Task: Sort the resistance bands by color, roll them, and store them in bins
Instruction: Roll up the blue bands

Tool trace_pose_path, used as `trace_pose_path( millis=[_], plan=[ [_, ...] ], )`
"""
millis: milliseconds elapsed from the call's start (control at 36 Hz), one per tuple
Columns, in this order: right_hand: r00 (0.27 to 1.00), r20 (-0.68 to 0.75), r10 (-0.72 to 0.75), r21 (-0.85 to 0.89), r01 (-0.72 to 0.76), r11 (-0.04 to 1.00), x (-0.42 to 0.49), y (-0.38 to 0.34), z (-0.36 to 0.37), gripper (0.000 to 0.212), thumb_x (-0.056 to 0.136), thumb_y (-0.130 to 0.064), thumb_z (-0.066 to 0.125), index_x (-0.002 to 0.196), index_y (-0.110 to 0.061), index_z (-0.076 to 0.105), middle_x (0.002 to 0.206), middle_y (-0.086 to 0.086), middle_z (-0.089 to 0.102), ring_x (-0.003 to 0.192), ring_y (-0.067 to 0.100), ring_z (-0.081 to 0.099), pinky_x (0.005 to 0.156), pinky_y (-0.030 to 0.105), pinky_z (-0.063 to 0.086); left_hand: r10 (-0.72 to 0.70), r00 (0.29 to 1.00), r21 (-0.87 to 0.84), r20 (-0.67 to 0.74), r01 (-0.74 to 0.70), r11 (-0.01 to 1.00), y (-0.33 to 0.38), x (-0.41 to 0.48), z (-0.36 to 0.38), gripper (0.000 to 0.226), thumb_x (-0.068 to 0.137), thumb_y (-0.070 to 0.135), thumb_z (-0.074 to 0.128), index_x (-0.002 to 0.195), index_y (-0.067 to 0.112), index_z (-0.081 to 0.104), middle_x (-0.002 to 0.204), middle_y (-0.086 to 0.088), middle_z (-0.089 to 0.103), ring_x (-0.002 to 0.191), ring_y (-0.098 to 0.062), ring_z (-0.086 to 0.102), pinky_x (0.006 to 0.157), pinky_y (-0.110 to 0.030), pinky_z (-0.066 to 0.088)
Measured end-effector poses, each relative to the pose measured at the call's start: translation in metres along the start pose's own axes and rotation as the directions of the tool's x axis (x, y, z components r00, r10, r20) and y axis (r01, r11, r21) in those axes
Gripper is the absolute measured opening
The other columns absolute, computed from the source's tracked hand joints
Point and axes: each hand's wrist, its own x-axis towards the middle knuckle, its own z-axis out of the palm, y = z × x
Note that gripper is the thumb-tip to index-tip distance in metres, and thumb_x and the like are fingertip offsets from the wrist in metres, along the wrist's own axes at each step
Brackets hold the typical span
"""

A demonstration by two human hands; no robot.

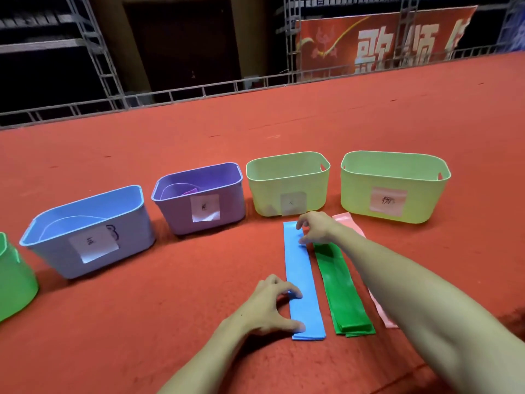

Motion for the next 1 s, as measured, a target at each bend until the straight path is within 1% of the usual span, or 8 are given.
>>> trace_pose_path(
  millis=[111, 278, 444, 583, 639, 750, 889, 1000],
  plan=[
    [1.0, 0.001, 0.008, -0.029, -0.008, 1.0, 0.015, -0.002, 0.004, 0.046, 0.076, -0.036, 0.076, 0.118, -0.022, 0.063, 0.12, 0.004, 0.061, 0.114, 0.026, 0.055, 0.089, 0.028, 0.042, 0.015, 1.0, -0.006, 0.003, -0.015, 1.0, -0.002, -0.001, 0.0, 0.058, 0.068, 0.045, 0.082, 0.119, 0.036, 0.058, 0.113, 0.009, 0.044, 0.11, -0.008, 0.041, 0.1, -0.021, 0.035],
    [0.99, 0.12, 0.071, -0.031, -0.068, 0.997, 0.029, -0.008, 0.001, 0.043, 0.074, -0.037, 0.078, 0.113, -0.022, 0.064, 0.103, 0.0, 0.059, 0.102, 0.022, 0.056, 0.079, 0.026, 0.035, 0.035, 0.999, 0.0, -0.005, -0.035, 0.999, -0.002, -0.002, 0.0, 0.057, 0.069, 0.045, 0.081, 0.12, 0.036, 0.057, 0.113, 0.009, 0.043, 0.108, -0.007, 0.04, 0.095, -0.016, 0.031],
    [0.988, 0.118, 0.101, -0.066, -0.094, 0.993, 0.037, -0.012, -0.002, 0.039, 0.06, -0.041, 0.084, 0.093, -0.027, 0.069, 0.097, -0.001, 0.065, 0.1, 0.024, 0.057, 0.083, 0.029, 0.048, 0.044, 0.999, 0.013, -0.009, -0.044, 0.999, -0.003, -0.002, 0.001, 0.058, 0.069, 0.045, 0.081, 0.121, 0.036, 0.056, 0.112, 0.01, 0.042, 0.106, -0.005, 0.038, 0.089, -0.003, 0.024],
    [0.991, 0.064, 0.115, -0.031, -0.113, 0.993, 0.041, -0.014, 0.002, 0.022, 0.059, -0.039, 0.082, 0.072, -0.027, 0.07, 0.091, -0.001, 0.069, 0.097, 0.025, 0.058, 0.09, 0.041, 0.051, 0.04, 0.999, 0.011, -0.008, -0.04, 0.999, -0.003, -0.003, 0.002, 0.058, 0.069, 0.045, 0.081, 0.12, 0.036, 0.056, 0.113, 0.01, 0.043, 0.107, -0.008, 0.039, 0.092, -0.014, 0.029],
    [0.995, 0.031, 0.1, 0.011, -0.1, 0.995, 0.041, -0.015, 0.004, 0.015, 0.064, -0.032, 0.081, 0.066, -0.023, 0.068, 0.083, 0.0, 0.07, 0.09, 0.024, 0.063, 0.085, 0.039, 0.054, 0.036, 0.999, 0.008, -0.007, -0.036, 0.999, -0.003, -0.003, 0.002, 0.058, 0.069, 0.045, 0.081, 0.12, 0.036, 0.056, 0.113, 0.009, 0.043, 0.107, -0.008, 0.039, 0.093, -0.015, 0.03],
    [0.997, -0.05, 0.055, 0.067, -0.052, 0.996, 0.042, -0.016, 0.008, 0.003, 0.072, -0.01, 0.074, 0.075, -0.012, 0.074, 0.083, 0.006, 0.072, 0.082, 0.02, 0.066, 0.075, 0.031, 0.056, 0.037, 0.999, 0.011, -0.005, -0.037, 0.999, -0.004, -0.003, 0.003, 0.057, 0.07, 0.044, 0.081, 0.12, 0.036, 0.056, 0.113, 0.008, 0.043, 0.107, -0.01, 0.039, 0.094, -0.016, 0.03],
    [0.987, -0.156, 0.031, 0.081, -0.018, 0.997, 0.036, -0.018, 0.005, 0.016, 0.075, 0.005, 0.064, 0.075, -0.007, 0.074, 0.088, 0.013, 0.071, 0.085, 0.023, 0.066, 0.076, 0.031, 0.055, 0.035, 0.999, 0.01, 0.003, -0.035, 0.999, -0.006, -0.002, 0.004, 0.056, 0.07, 0.044, 0.08, 0.12, 0.035, 0.056, 0.114, 0.007, 0.044, 0.108, -0.011, 0.04, 0.098, -0.019, 0.032],
    [0.977, -0.209, 0.046, 0.096, -0.027, 0.995, 0.026, -0.022, -0.005, 0.02, 0.075, 0.009, 0.06, 0.078, -0.004, 0.073, 0.089, 0.017, 0.069, 0.079, 0.026, 0.066, 0.067, 0.031, 0.055, 0.025, 1.0, -0.002, 0.004, -0.025, 1.0, -0.003, -0.003, 0.003, 0.055, 0.071, 0.042, 0.08, 0.12, 0.034, 0.057, 0.114, 0.007, 0.044, 0.109, -0.011, 0.039, 0.099, -0.019, 0.032]
  ],
)
